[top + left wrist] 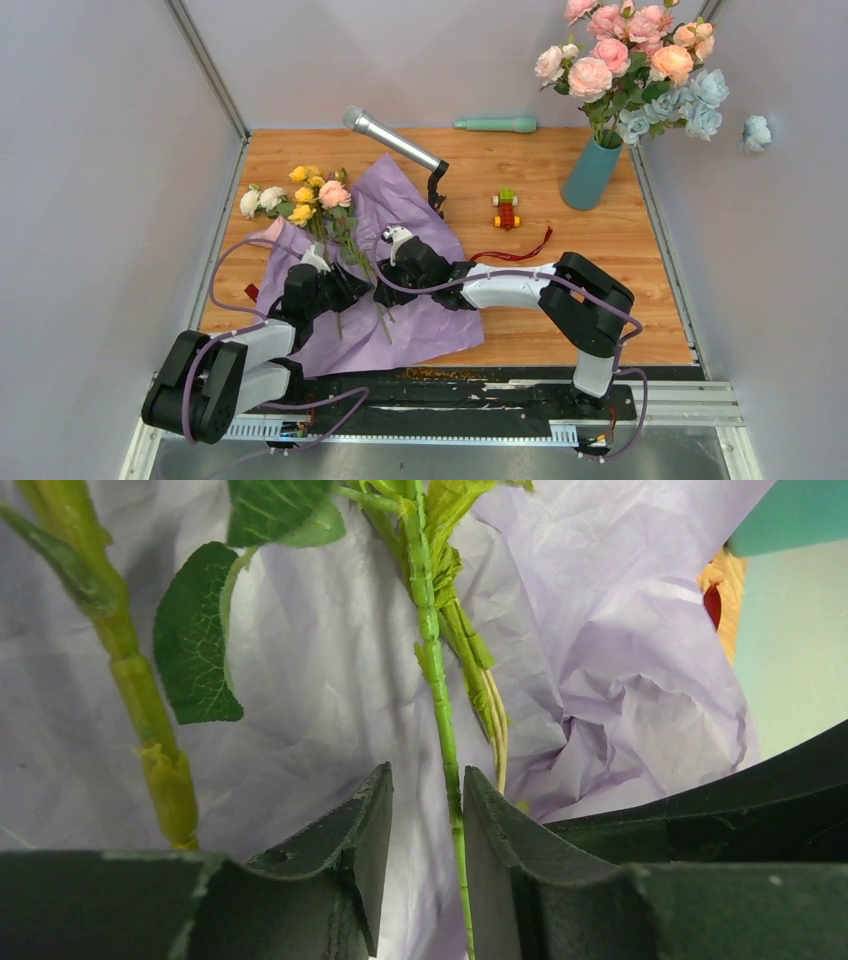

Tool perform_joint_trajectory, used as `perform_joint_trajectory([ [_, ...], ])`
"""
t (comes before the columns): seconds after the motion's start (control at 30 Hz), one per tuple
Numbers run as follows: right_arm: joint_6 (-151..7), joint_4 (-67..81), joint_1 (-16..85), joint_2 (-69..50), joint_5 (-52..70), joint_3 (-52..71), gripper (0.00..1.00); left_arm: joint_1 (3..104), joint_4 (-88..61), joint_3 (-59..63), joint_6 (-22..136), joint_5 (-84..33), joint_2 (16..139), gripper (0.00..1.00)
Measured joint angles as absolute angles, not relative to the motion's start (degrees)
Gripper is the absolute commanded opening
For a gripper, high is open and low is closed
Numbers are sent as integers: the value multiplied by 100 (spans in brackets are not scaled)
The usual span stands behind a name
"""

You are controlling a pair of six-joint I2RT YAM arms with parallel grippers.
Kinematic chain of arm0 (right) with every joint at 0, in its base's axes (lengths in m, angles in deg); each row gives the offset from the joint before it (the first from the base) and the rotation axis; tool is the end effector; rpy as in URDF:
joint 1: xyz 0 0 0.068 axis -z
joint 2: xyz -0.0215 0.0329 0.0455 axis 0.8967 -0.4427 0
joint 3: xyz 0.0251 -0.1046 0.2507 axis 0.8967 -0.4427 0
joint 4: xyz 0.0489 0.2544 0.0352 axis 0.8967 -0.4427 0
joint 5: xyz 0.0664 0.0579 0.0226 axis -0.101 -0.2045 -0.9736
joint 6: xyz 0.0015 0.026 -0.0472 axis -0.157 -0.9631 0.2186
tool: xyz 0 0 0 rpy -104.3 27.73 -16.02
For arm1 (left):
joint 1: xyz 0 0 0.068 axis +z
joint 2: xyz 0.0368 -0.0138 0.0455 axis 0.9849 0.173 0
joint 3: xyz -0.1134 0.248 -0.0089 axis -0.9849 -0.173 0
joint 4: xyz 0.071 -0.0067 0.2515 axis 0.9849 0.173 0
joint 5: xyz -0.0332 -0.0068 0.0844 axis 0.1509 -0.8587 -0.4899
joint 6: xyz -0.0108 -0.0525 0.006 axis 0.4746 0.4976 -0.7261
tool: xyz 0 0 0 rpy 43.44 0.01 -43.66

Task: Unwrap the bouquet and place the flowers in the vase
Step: Pick up the fake flower from the wrapping paper.

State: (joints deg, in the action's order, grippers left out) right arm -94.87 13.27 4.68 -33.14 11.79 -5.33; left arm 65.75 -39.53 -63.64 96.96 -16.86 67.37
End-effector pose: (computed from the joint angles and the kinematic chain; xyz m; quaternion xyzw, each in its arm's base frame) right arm 0.1987 0.3369 0.1729 -0.2468 0.8651 0.3307 0.2851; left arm 0.1723 -0.0545 0.1190 -0.2067 0.8382 -0.3718 0.3414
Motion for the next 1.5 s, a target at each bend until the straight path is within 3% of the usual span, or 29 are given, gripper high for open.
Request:
perform_joint_trajectory([
  [0.33, -9483, 1303, 472, -3507, 1179, -533, 32, 6505, -4034, -6364, 9755, -1764, 6566, 19],
  [0.53, -9456, 1115, 472, -3703, 1223, -461, 24, 6505, -3826, -6364, 9753, -1878, 6234, 0],
  [0.73, -9439, 1029, 472, -3811, 1225, -336, 0, 6505, -3472, -6364, 9757, -2016, 5834, 0],
  [0.93, -9441, 920, 472, -3896, 1334, -249, 0, 6505, -3109, -6386, 9744, -2083, 5006, 0],
  [1.27, -9485, 680, 472, -3985, 1448, -67, 0, 6505, -2202, -6388, 9626, -2298, 2547, 0],
  [1.5, -9526, 675, 472, -4036, 1549, -2, 0, 6505, -1575, -5872, 9624, -2352, 2151, 0],
])
